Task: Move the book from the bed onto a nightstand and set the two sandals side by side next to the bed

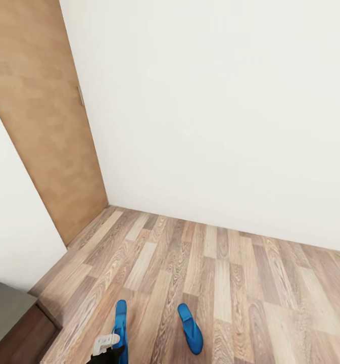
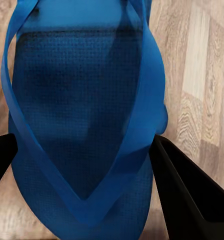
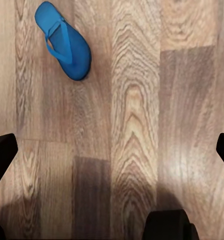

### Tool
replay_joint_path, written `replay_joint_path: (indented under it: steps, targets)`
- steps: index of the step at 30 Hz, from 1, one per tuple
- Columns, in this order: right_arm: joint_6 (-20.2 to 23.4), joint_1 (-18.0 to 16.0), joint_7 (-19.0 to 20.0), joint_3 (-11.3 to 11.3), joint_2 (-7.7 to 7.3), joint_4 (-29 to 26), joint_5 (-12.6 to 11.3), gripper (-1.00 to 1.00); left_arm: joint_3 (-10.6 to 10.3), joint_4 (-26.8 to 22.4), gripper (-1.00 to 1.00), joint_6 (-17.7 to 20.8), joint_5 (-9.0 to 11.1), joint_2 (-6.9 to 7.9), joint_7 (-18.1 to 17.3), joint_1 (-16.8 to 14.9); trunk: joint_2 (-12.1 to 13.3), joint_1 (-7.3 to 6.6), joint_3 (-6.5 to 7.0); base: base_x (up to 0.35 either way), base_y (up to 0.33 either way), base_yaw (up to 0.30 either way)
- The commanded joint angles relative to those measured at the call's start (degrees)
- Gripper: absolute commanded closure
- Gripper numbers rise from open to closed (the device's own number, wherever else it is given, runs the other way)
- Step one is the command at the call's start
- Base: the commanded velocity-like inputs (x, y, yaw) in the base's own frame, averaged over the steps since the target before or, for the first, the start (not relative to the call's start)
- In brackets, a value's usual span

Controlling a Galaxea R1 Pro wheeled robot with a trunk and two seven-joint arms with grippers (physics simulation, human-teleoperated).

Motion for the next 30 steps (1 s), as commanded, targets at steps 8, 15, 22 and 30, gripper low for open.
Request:
replay_joint_path:
  steps: [8, 15, 22, 30]
  targets:
    - [0.6, 0.0, 0.2, -0.2, 0.01, 0.0, -0.5, -1.00, 0.3, 0.1, 1.00, 0.0, 0.0, -0.02, -0.4, -0.1, 0.0, -0.01, -0.41, 0.000, 0.000, 0.249]
    - [0.6, 0.0, 0.3, -0.2, 0.01, 0.0, -0.6, -1.00, 0.3, 0.1, 1.00, 0.0, 0.0, -0.02, -0.4, -0.1, 0.0, -0.01, -0.73, 0.000, 0.000, 0.249]
    - [0.6, 0.0, 0.3, -0.2, 0.01, 0.0, -0.6, -1.00, 0.3, 0.1, 1.00, 0.0, 0.0, -0.02, -0.4, -0.1, 0.0, -0.01, -1.05, 0.000, 0.000, 0.249]
    - [0.6, 0.0, 0.3, -0.2, 0.01, -0.1, -0.6, -1.00, 0.3, 0.1, 1.00, 0.0, 0.0, -0.02, -0.4, -0.1, 0.0, -0.01, -1.41, 0.000, 0.000, 0.249]
